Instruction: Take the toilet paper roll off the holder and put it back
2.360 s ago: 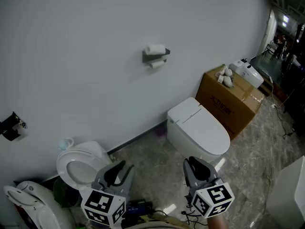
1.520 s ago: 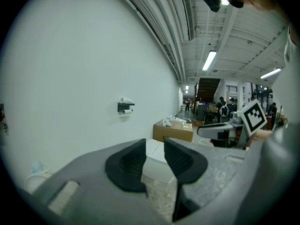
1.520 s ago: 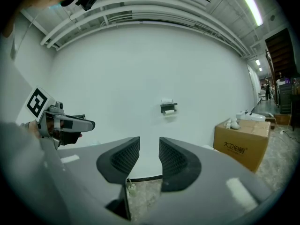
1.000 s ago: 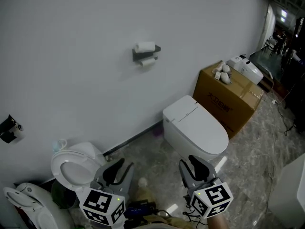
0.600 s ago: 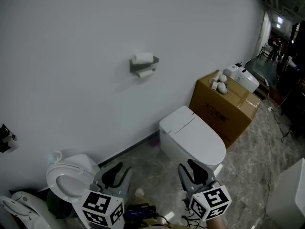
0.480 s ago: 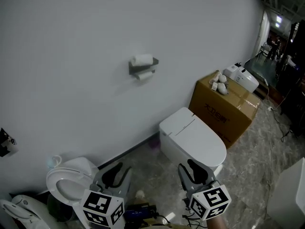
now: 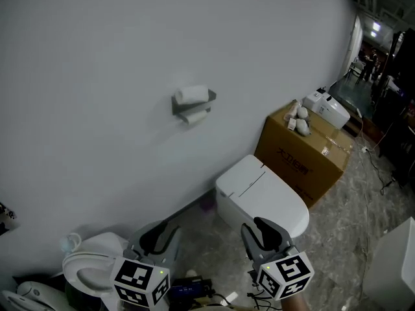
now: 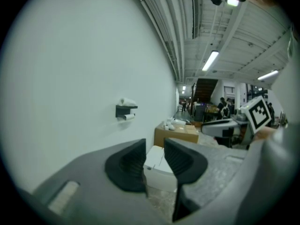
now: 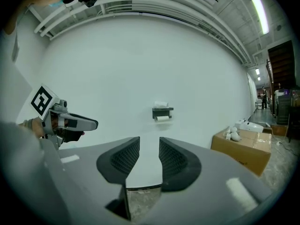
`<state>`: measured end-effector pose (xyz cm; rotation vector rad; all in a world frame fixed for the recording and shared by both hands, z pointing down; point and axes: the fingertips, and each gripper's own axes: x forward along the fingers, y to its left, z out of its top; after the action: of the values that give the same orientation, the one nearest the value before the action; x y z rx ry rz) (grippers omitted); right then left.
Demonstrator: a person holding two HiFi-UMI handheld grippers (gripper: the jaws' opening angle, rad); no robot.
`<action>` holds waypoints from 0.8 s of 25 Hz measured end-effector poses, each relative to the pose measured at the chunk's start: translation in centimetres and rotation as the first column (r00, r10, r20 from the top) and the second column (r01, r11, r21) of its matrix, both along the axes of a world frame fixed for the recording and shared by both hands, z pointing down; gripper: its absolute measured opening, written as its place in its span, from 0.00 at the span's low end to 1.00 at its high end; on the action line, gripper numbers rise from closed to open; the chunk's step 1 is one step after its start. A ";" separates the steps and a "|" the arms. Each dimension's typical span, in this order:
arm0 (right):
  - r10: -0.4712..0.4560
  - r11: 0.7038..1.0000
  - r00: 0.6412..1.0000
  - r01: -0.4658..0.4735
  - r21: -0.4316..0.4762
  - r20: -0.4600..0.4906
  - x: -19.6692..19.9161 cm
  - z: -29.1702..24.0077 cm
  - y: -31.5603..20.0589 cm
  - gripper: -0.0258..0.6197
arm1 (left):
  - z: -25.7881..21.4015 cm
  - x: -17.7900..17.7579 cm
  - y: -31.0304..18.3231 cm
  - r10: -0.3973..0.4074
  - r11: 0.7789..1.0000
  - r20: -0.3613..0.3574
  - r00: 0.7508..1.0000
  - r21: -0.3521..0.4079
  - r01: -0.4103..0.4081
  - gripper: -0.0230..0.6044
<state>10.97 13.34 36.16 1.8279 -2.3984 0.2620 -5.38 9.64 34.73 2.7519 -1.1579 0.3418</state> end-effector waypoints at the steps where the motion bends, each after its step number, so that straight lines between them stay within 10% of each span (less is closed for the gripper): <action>1: 0.004 1.000 1.000 -0.004 0.000 -0.001 0.0 0.0 -0.8 0.22 | -0.1 0.1 -0.8 0.005 1.000 0.000 1.000 0.000 -0.005 0.21; 20: 0.013 1.000 1.000 -0.013 -0.022 0.006 -2.3 0.5 -14.5 0.22 | 0.4 -1.4 -14.5 0.054 0.998 0.025 0.998 -0.016 -0.053 0.21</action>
<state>8.69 -1.21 36.61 1.8360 -2.3789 0.2945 -6.81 -4.85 35.15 2.7770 -1.0840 0.3914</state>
